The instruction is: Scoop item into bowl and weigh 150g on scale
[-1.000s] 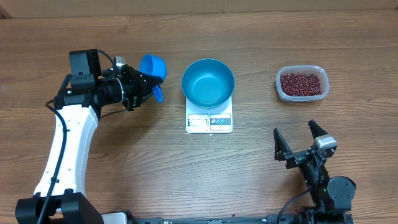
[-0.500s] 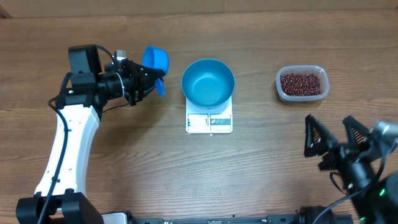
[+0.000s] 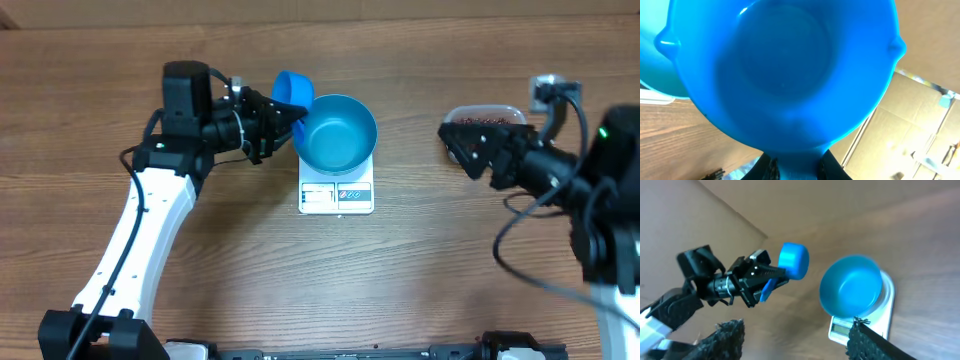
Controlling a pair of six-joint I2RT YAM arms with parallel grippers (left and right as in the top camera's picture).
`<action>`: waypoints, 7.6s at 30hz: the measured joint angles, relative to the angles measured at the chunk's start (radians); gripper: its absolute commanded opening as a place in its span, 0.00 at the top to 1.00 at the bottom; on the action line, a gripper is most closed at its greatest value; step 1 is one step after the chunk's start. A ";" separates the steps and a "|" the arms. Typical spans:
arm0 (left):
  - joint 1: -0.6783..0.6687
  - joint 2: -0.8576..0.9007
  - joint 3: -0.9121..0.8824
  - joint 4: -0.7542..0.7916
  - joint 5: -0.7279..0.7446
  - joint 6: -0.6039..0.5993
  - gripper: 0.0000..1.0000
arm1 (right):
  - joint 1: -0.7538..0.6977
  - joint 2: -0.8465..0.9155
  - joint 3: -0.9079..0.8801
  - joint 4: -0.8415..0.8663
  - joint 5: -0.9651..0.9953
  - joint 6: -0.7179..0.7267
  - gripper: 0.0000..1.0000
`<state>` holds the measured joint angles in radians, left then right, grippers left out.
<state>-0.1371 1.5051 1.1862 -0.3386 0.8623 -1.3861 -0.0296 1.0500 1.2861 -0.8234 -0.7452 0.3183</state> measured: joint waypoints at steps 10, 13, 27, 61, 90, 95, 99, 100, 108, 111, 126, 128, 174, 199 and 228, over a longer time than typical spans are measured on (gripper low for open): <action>-0.031 0.000 0.000 0.001 -0.093 -0.035 0.96 | 0.336 0.227 0.000 0.061 0.254 0.182 0.28; -0.047 0.000 0.000 -0.002 -0.098 -0.037 0.96 | 0.439 0.250 0.000 0.104 0.332 0.233 0.28; -0.121 0.000 0.000 -0.003 -0.138 -0.120 0.96 | 0.621 0.391 0.000 0.271 0.459 0.418 0.53; -0.158 0.000 0.000 -0.003 -0.217 -0.261 0.96 | 0.634 0.391 0.000 0.291 0.578 0.467 0.78; -0.177 0.000 0.000 -0.002 -0.269 -0.261 0.86 | 0.640 0.415 0.000 0.284 0.579 0.497 0.96; -0.177 0.000 0.000 -0.002 -0.269 -0.244 0.27 | 0.640 0.415 0.000 0.284 0.588 0.486 0.96; -0.177 0.000 0.000 -0.002 -0.283 -0.148 0.03 | 0.640 0.415 0.000 0.285 0.596 0.440 0.96; -0.177 0.000 0.000 -0.001 -0.286 -0.121 0.00 | 0.640 0.415 0.000 0.284 0.597 0.432 0.96; -0.178 0.000 0.000 0.100 -0.261 0.230 0.00 | 0.553 0.422 0.100 0.099 0.597 0.281 0.96; -0.175 0.000 0.000 0.121 -0.255 0.354 0.00 | 0.491 0.430 0.245 -0.085 0.596 0.186 0.96; -0.175 0.000 0.002 -0.043 -0.335 0.898 0.00 | 0.018 0.587 0.642 -0.688 0.693 -0.200 0.96; -0.175 0.000 0.002 -0.068 -0.378 0.923 0.00 | -0.011 0.632 0.642 -0.697 0.732 -0.238 0.96; -0.189 0.000 0.002 -0.110 -0.478 1.080 0.00 | -0.022 0.449 0.544 -0.589 0.925 -0.076 0.50; -0.189 0.000 0.002 -0.111 -0.478 1.083 0.01 | -0.022 0.527 0.092 -0.122 0.882 -0.278 0.53; -0.189 0.000 0.002 -0.111 -0.478 1.083 0.01 | -0.022 0.615 -0.050 0.151 0.962 -0.375 0.91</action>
<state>-0.3260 1.5051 1.1885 -0.4496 0.3840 -0.3031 -0.0517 1.6646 1.2358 -0.6727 0.2173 -0.0566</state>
